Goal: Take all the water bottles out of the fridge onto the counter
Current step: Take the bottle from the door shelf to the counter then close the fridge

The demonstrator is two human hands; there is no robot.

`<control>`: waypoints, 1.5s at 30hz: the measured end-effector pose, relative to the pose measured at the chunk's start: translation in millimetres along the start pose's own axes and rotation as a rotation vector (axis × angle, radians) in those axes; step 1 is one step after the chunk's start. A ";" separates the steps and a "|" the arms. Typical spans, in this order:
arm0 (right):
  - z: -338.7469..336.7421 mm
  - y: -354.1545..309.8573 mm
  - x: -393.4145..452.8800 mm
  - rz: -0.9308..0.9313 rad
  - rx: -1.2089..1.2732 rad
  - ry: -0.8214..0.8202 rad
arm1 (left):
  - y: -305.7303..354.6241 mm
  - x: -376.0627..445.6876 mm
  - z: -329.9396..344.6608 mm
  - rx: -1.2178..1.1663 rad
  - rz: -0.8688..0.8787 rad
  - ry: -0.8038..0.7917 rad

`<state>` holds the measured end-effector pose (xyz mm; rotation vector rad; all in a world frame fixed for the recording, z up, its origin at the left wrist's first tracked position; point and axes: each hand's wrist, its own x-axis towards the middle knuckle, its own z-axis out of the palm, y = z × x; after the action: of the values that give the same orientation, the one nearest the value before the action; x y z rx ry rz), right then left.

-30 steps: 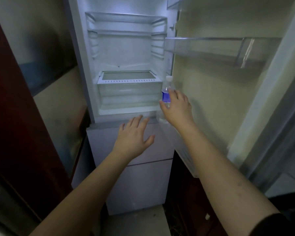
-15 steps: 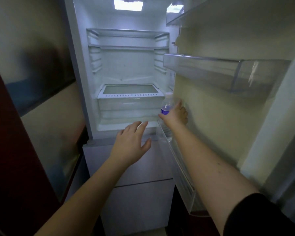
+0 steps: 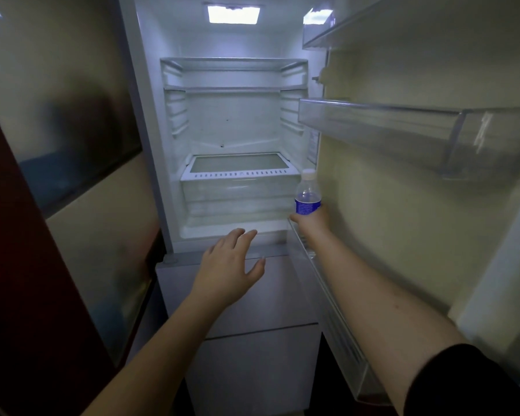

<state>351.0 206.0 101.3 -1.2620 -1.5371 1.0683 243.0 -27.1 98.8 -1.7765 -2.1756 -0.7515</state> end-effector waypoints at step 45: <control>-219.0 -71.4 -332.0 -0.410 -0.028 0.079 | 148.6 -120.3 24.9 -0.377 0.442 -0.218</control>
<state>583.6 -110.2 197.2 -0.9375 -1.6621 0.7259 417.8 -95.8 55.1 -2.5183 -1.7260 -0.9310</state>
